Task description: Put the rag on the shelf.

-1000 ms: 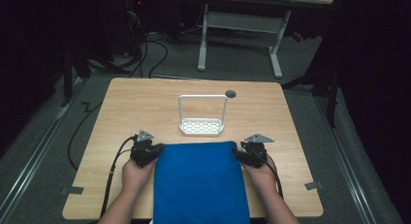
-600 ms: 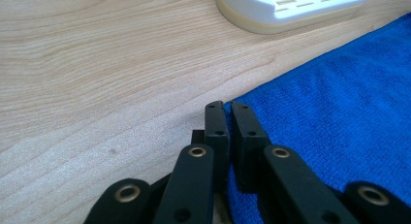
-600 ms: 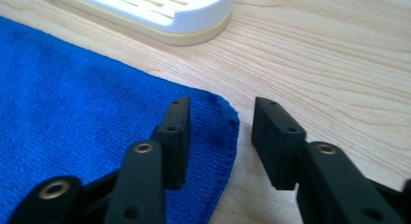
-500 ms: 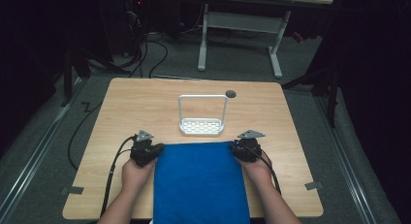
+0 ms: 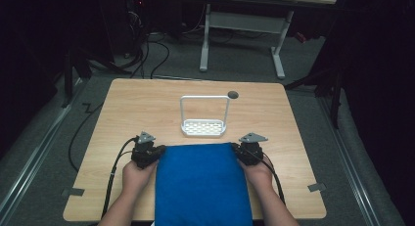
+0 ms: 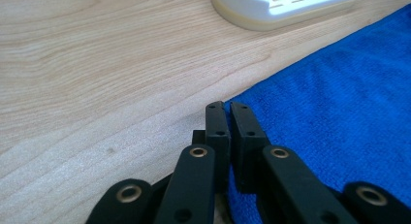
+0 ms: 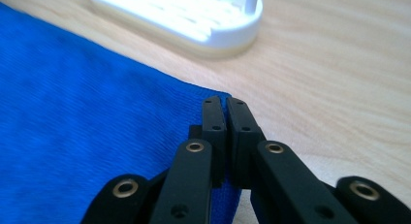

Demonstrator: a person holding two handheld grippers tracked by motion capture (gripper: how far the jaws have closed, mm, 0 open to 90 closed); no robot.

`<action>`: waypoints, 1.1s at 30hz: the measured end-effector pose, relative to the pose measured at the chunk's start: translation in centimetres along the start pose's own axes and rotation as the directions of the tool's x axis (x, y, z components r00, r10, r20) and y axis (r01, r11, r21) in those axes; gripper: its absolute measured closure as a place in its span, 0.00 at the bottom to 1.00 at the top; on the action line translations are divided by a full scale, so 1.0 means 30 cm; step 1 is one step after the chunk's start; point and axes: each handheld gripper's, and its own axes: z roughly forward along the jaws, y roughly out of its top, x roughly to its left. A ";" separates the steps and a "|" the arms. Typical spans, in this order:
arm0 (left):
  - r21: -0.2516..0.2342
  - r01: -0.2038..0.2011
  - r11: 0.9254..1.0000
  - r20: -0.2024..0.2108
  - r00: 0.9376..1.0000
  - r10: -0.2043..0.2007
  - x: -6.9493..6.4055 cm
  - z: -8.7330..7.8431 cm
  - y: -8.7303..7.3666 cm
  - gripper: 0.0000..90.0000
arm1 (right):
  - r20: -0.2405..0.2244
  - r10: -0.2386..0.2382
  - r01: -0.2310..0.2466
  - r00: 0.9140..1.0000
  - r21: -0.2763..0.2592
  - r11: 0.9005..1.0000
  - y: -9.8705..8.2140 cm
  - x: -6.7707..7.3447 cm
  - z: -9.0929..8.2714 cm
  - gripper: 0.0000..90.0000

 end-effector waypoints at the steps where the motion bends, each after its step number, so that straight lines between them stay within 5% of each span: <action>1: -0.006 -0.007 1.000 0.001 1.000 0.007 -0.002 -0.003 0.000 0.97 | 0.002 0.007 -0.007 1.000 -0.018 1.000 0.001 0.005 -0.013 0.98; 5: -0.041 -0.027 0.999 -0.007 1.000 0.027 -0.013 -0.027 0.002 0.97 | 0.014 -0.003 0.004 1.000 -0.105 0.994 -0.014 0.027 -0.061 0.98; 21: -0.196 -0.048 0.979 -0.022 0.999 0.044 -0.050 -0.143 0.013 0.97 | -0.018 -0.023 0.018 1.000 -0.237 0.971 0.009 0.042 -0.167 0.98; 28: -0.254 -0.071 0.964 -0.024 0.997 0.068 -0.073 -0.188 0.034 0.97 | -0.010 -0.019 0.015 1.000 -0.277 0.961 0.024 0.041 -0.199 0.98; 33: -0.309 -0.090 0.947 -0.018 0.996 0.088 -0.096 -0.228 0.054 0.97 | -0.009 -0.024 0.020 1.000 -0.317 0.948 0.044 0.052 -0.235 0.98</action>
